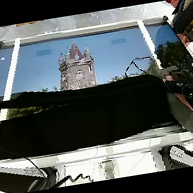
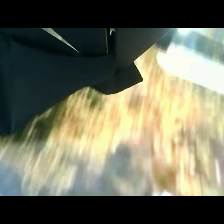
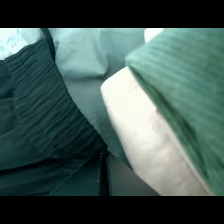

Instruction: Fold the clothes and pants, and hang the long-sleeved shirts on hangers.

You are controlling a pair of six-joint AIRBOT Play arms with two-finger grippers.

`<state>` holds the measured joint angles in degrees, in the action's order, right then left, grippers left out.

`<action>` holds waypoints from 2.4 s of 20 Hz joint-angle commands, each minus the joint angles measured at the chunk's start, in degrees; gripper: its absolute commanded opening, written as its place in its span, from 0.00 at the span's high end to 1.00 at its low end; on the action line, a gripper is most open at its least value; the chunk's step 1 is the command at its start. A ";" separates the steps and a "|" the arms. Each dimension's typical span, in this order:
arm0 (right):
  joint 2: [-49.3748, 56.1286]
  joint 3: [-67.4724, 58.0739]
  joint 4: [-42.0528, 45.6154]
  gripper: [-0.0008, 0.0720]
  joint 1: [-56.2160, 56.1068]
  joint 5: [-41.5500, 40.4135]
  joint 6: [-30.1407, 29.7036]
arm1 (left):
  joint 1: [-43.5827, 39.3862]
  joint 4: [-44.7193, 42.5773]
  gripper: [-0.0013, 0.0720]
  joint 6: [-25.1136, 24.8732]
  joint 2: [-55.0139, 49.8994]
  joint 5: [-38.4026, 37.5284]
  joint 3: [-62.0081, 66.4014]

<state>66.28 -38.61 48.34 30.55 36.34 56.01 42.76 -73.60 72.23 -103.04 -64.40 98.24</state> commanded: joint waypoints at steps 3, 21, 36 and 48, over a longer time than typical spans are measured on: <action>0.02 -0.02 -0.15 0.96 0.00 -0.94 0.46 | -0.72 16.65 0.97 -0.85 7.76 21.38 0.15; 1.62 -2.99 -0.35 0.54 -14.12 3.21 0.92 | -1.03 4.28 0.97 -4.04 5.49 13.75 -19.87; 33.68 -31.58 2.08 0.15 -23.06 25.66 11.39 | -2.08 9.16 0.97 -4.09 5.46 12.68 -19.87; 42.01 -36.41 -6.16 0.89 -25.57 30.05 3.34 | -2.08 10.45 0.97 -4.07 5.49 12.72 -19.85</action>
<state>107.24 -74.19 44.97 6.31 68.55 65.93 40.71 -64.20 68.16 -97.56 -51.72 78.39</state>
